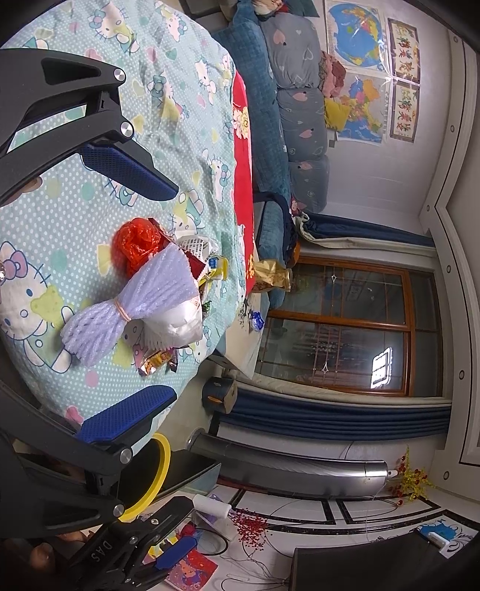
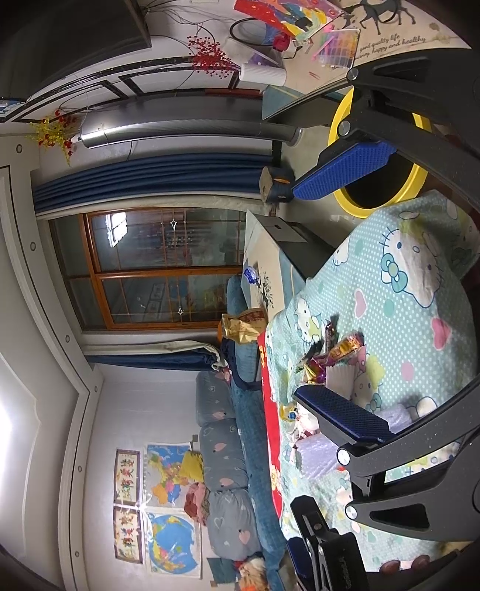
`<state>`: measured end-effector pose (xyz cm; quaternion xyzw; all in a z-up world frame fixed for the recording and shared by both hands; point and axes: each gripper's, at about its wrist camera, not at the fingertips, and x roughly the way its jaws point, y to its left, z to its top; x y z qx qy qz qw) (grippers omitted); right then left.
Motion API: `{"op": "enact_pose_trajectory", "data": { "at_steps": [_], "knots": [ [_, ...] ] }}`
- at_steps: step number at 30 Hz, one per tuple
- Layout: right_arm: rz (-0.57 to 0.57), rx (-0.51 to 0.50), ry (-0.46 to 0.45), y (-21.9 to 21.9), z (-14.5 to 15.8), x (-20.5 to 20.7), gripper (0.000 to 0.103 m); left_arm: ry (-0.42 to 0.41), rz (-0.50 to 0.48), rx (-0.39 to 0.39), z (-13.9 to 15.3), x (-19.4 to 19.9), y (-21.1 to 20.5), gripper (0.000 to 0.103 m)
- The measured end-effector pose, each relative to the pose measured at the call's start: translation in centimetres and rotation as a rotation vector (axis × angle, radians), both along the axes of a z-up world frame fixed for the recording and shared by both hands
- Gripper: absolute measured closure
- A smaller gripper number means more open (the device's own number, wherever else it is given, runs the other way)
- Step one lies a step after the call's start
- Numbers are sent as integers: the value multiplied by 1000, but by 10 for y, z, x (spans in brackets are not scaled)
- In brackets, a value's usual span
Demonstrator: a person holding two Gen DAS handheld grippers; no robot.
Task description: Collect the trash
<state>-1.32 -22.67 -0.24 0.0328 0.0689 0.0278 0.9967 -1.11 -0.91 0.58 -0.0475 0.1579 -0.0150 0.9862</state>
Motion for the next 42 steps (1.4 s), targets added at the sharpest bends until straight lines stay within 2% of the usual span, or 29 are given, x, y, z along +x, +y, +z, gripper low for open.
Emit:
{"op": "enact_pose_trajectory", "data": {
  "at_steps": [8,19,26,30,39,42],
  "knots": [
    [2,-7,2,3,-3,0,11,2,-3,1,0,0,0,6],
    [26,-7,19,3,-8,5,11,36,-58,-3,-7,9,-2,6],
    [67,4,42,2,-4,18,11,41,-29,-23,3,28,12,6],
    [123,-14,60,13,-4,24,11,42,6,-42,12,42,32,6],
    [336,-94,139,65,-12,39,11,54,92,-73,16,57,85,6],
    [395,-114,175,80,-16,45,11,61,83,-104,14,60,103,6]
  ]
}}
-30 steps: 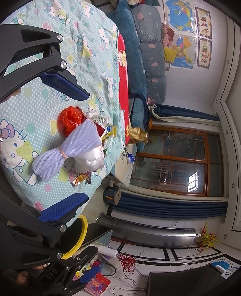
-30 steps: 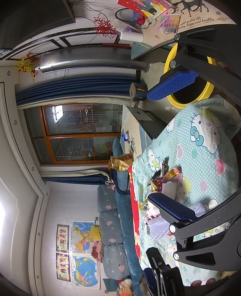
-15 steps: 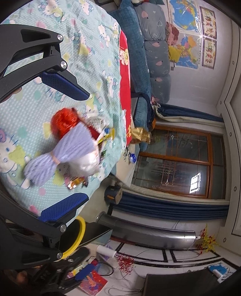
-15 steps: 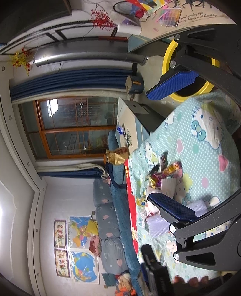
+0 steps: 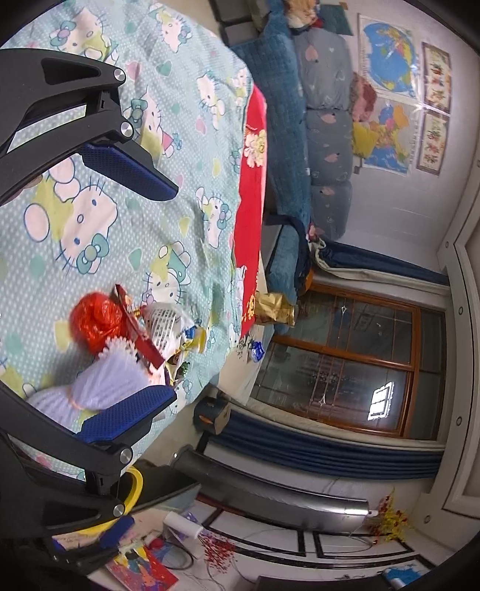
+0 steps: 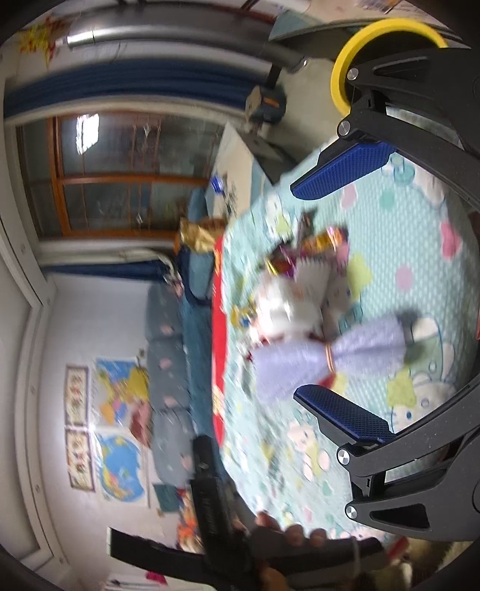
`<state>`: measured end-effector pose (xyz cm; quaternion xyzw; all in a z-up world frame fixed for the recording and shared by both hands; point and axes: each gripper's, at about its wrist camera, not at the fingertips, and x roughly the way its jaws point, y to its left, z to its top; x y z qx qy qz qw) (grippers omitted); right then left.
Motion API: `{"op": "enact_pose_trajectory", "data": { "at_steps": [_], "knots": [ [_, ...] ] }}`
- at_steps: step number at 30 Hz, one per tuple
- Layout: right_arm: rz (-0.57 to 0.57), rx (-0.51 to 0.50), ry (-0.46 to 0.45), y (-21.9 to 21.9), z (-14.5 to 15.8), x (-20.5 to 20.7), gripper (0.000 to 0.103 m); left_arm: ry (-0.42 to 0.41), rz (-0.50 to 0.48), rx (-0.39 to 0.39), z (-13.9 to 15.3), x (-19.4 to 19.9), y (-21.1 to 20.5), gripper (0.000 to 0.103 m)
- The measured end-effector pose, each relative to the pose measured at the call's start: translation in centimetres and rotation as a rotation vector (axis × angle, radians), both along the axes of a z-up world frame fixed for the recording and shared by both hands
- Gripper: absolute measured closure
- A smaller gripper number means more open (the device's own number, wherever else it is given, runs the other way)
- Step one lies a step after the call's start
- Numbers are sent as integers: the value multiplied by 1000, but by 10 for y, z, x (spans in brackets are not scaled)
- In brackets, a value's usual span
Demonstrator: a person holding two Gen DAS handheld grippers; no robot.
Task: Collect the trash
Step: 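Lower the right gripper onto the lavender mesh sleeve and close it, then carry the lavender mesh sleeve with the right gripper over the yellow bin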
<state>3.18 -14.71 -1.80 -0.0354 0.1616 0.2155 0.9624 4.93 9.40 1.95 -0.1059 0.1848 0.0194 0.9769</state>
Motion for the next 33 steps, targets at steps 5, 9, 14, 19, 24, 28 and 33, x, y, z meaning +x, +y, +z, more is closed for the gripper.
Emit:
{"op": "enact_pose_trajectory", "data": {
  "at_steps": [5,9,14,19,24,28,33],
  "knots": [
    [90,-54,62,24,-11,10,11,30,3,18,-12,12,23,6],
    [147,-81,131,37,-24,17,13,81,-44,27,-26,28,30,6],
    [189,-109,233,42,-45,36,47,153,-140,55,-44,53,21,19],
    [232,-42,305,26,-50,42,77,188,-265,72,-52,73,1,38],
    [230,13,274,9,-34,35,78,198,-354,82,-54,85,-17,53],
    [200,48,255,-9,-24,35,78,201,-390,84,-55,94,-29,56],
    [147,67,240,-24,-22,39,78,206,-418,104,-53,105,-42,66]
  ]
}}
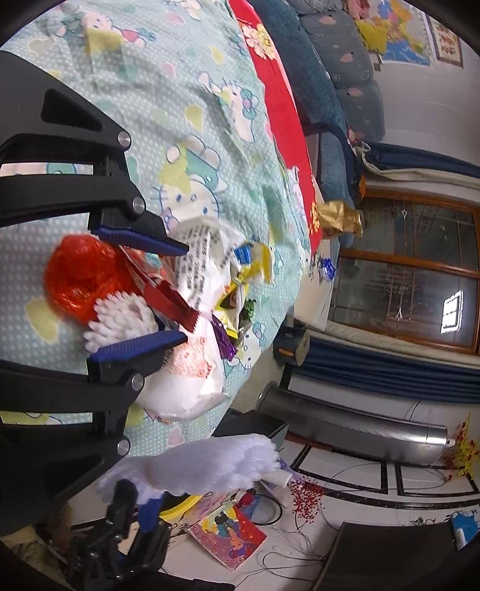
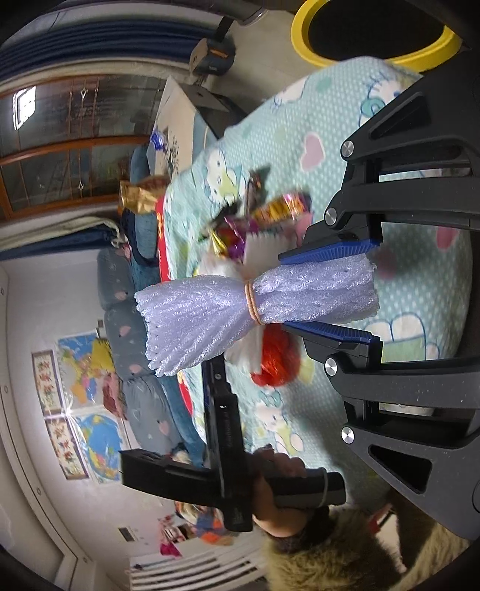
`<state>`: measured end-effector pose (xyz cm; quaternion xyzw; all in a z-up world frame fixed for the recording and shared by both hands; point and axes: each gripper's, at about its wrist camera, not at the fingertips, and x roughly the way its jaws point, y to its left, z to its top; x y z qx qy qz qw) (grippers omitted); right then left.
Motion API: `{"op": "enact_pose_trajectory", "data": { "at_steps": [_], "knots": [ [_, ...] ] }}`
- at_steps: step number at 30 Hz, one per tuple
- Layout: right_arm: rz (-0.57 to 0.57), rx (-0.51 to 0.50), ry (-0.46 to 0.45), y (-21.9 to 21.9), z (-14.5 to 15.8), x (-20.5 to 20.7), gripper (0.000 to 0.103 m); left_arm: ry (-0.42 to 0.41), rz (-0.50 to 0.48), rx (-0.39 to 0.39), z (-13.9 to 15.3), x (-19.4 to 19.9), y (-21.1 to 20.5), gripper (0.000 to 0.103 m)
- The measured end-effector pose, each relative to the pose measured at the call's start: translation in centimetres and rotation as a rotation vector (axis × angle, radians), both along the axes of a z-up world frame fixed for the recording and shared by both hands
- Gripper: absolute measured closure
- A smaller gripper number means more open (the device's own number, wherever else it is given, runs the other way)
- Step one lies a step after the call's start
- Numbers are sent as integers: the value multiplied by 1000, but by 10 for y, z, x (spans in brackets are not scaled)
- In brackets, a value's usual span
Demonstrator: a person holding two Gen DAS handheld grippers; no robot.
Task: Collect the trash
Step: 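Carry the lavender mesh sleeve with the right gripper over the yellow bin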
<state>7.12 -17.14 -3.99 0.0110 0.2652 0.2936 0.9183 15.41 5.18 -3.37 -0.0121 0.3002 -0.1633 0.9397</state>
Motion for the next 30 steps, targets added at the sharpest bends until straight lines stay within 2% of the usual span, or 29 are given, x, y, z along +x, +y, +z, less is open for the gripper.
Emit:
{"op": "enact_pose_trajectory", "data": {
  "at_steps": [2,5,10,16,20,30],
  "knots": [
    [-12,1,-4,-7,3,4,78,-2,-4,14,0,3,-5,72],
    [-30,11,2,-13,2,11,78,3,-7,16,2,4,-6,88],
    [-55,17,-4,-21,7,15,78,-11,6,26,11,3,-6,98],
    [-86,32,-22,-31,13,17,78,-79,38,-27,40,-7,0,100],
    [-116,34,-38,-40,21,15,78,-119,28,-88,64,-18,-5,100],
    [-214,24,-36,-64,30,15,78,-162,-28,-149,88,-35,-41,100]
  ]
}}
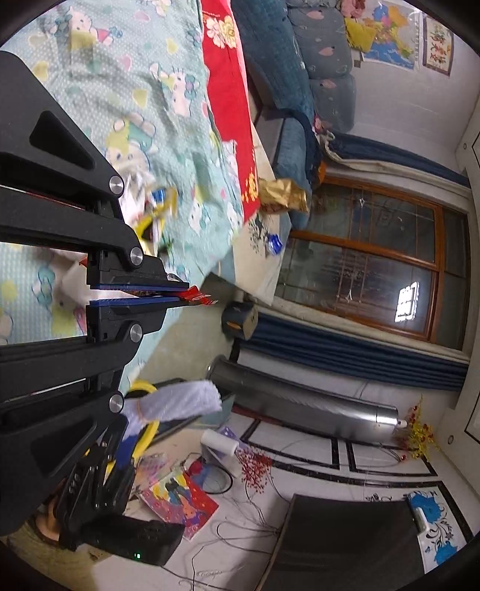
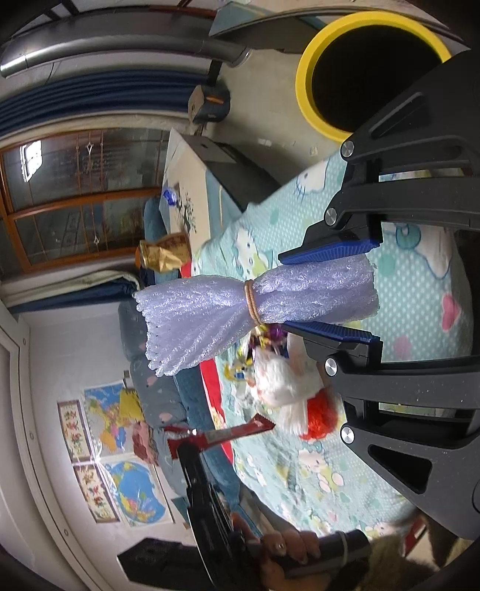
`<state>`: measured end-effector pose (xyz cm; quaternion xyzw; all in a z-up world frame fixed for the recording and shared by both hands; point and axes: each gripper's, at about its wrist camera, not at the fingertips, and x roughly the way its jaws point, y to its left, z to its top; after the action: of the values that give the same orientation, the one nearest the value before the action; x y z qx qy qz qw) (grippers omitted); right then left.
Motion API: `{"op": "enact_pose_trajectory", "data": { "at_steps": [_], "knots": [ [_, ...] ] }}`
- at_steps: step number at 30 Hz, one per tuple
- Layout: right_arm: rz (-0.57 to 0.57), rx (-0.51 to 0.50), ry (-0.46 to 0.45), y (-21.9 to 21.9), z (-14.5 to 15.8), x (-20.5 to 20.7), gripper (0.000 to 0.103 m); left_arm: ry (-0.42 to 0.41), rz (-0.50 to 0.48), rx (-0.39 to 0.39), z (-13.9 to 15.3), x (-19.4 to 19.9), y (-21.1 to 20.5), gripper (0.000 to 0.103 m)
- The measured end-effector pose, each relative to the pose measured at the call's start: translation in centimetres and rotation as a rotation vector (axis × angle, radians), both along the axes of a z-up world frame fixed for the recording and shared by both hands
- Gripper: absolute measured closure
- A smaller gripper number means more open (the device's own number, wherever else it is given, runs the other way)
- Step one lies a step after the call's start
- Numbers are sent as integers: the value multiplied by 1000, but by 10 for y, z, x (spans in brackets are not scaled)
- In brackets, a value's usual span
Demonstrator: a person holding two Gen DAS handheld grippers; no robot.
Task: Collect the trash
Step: 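Carry the lavender mesh sleeve with the right gripper over the yellow bin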
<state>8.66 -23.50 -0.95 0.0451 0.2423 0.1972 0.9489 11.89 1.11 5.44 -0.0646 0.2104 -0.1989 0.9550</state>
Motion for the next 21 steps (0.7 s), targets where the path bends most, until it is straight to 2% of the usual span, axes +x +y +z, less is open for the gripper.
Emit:
{"op": "enact_pose_trajectory", "data": {
  "at_steps": [21],
  "knots": [
    [-159,24,46,-49,-4,4,78,4,-125,-11,-9,1,-76,100]
  ]
}}
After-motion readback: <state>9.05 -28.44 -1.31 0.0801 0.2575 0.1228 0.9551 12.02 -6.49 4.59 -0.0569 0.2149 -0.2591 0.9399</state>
